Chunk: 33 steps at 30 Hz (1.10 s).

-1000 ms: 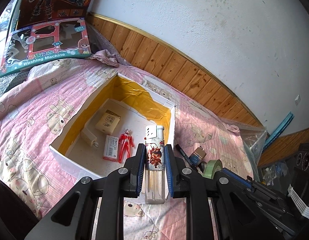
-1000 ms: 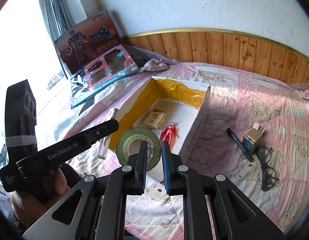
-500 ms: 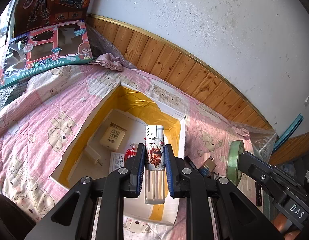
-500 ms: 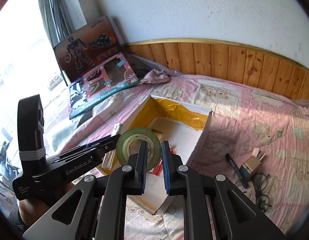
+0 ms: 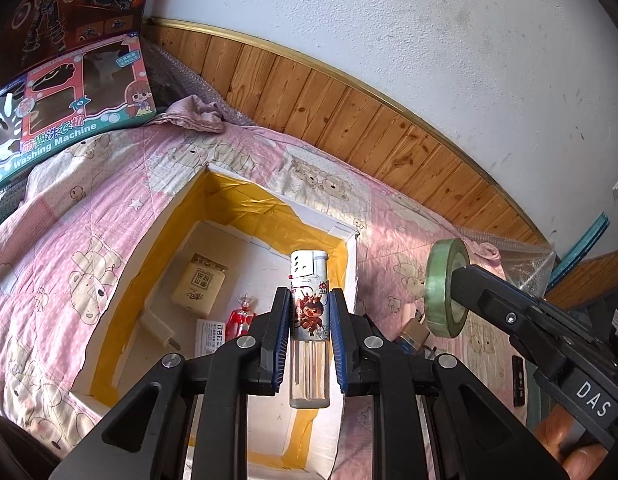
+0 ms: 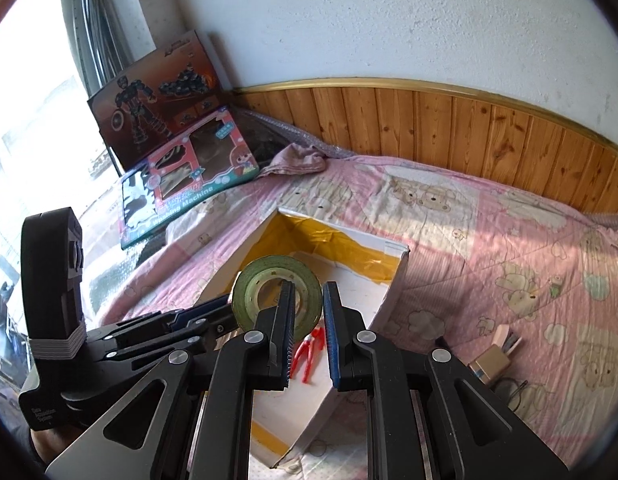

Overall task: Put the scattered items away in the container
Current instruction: 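Carry the lighter in the left tool while the right tool carries the tape over the box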

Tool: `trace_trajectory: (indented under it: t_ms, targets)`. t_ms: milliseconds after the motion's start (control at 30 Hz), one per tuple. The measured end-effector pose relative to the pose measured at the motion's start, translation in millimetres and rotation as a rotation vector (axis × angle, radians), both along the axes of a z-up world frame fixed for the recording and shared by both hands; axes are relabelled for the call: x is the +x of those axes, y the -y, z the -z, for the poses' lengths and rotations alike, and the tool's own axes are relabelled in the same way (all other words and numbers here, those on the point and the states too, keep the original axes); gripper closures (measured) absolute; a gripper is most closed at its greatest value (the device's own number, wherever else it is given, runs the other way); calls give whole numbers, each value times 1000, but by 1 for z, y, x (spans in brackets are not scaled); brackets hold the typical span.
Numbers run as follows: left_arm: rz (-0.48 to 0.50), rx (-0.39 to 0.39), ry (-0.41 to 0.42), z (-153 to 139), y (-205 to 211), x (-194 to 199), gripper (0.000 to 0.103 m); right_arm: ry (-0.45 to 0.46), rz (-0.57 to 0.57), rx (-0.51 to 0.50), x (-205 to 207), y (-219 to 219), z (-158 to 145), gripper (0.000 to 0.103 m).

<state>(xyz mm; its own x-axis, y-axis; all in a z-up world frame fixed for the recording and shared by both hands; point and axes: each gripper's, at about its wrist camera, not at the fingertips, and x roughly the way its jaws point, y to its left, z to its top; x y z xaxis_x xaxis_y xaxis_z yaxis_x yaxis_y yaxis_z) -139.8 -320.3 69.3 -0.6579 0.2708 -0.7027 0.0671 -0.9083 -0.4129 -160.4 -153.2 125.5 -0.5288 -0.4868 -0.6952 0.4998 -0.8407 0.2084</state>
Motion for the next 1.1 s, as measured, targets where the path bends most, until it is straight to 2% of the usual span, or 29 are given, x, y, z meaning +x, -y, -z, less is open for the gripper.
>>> trace_trajectory:
  t_ms: [300,467,700,967,1100]
  targets:
    - [38,-12,56,19,-19,-12,83,70,-4,35,-41,9,23,88]
    - [38,27,108,35,-18,-16,83,107,-9,61,-61,16,38,88]
    - [23,157,210,62,-11,-21,83,158,-38,108,-83,28,61,88]
    - [19,195,289,81,-25,-35,83,205,-90,209,-107,49,91,88]
    - [4,198,306,84,-31,-44,83,228,-89,216,-116,54,99,88]
